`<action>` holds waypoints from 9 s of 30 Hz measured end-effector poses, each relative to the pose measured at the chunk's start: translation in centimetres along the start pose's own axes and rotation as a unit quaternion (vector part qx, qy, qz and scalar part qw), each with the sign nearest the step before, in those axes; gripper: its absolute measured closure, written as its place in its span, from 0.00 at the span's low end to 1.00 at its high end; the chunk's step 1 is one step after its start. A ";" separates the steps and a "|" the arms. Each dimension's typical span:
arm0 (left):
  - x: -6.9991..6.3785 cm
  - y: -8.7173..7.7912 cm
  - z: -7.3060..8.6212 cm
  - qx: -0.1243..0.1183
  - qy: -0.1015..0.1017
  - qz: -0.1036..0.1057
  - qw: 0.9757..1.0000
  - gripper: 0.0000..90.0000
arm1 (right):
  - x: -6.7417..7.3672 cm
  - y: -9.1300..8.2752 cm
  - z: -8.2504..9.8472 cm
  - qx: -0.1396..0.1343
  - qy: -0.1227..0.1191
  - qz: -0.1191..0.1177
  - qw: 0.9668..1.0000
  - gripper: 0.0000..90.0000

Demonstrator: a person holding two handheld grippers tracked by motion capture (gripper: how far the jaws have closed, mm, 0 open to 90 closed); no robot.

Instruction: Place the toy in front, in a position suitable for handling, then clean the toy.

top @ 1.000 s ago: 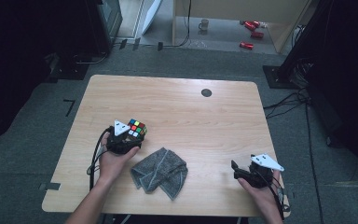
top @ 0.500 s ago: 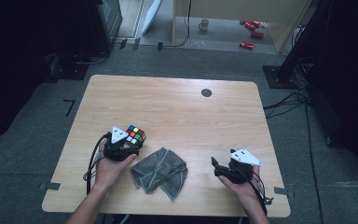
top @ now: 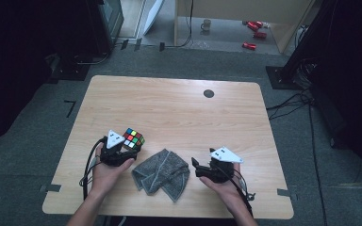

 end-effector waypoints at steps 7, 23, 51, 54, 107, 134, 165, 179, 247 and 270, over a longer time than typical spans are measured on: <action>-0.3 -0.5 0.3 -0.002 0.002 0.006 1.000 0.39 | 4.5 3.0 0.8 0.019 -0.013 -0.048 0.999 0.25; -1.8 -0.1 0.6 0.001 0.023 0.017 1.000 0.39 | 10.0 6.6 3.8 0.071 -0.057 -0.096 0.991 0.26; -6.2 0.3 0.0 -0.008 0.073 0.074 0.995 0.39 | 1.6 0.4 -1.0 -0.036 -0.039 -0.001 0.999 0.84; -7.5 0.6 0.3 -0.001 0.090 0.088 0.992 0.39 | 1.1 -0.8 -2.1 -0.061 -0.035 -0.006 0.997 0.84; -15.5 0.6 1.3 -0.003 0.252 0.122 0.960 0.39 | 5.2 0.3 -2.0 -0.016 -0.027 -0.070 0.997 0.82; -16.1 0.6 1.0 -0.014 0.265 0.123 0.956 0.39 | 3.7 0.0 -1.8 -0.020 0.008 -0.072 0.997 0.82; -14.3 -2.1 -1.5 -0.076 0.122 0.290 0.946 0.39 | 3.1 -1.4 -2.8 -0.066 0.076 -0.155 0.983 0.82; -13.5 -2.9 -2.0 -0.101 0.114 0.309 0.939 0.39 | 4.3 -2.2 -3.2 -0.075 0.067 -0.197 0.975 0.83; -11.8 -3.8 -3.5 -0.110 0.100 0.310 0.939 0.39 | 3.2 -2.6 -3.4 -0.091 -0.008 -0.133 0.987 0.48; -12.0 -3.9 -3.3 -0.095 0.116 0.318 0.936 0.39 | 3.8 -1.5 -2.6 -0.111 0.021 -0.152 0.982 0.60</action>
Point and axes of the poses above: each handheld gripper's, and its own axes: y roughly forward along the jaws, z roughly out of its underside, x roughly to its left, the point moved 10 cm from there along y, roughly forward along the jaws, and after that the axes turned 7 degrees about -z, right-handed, at the moved point
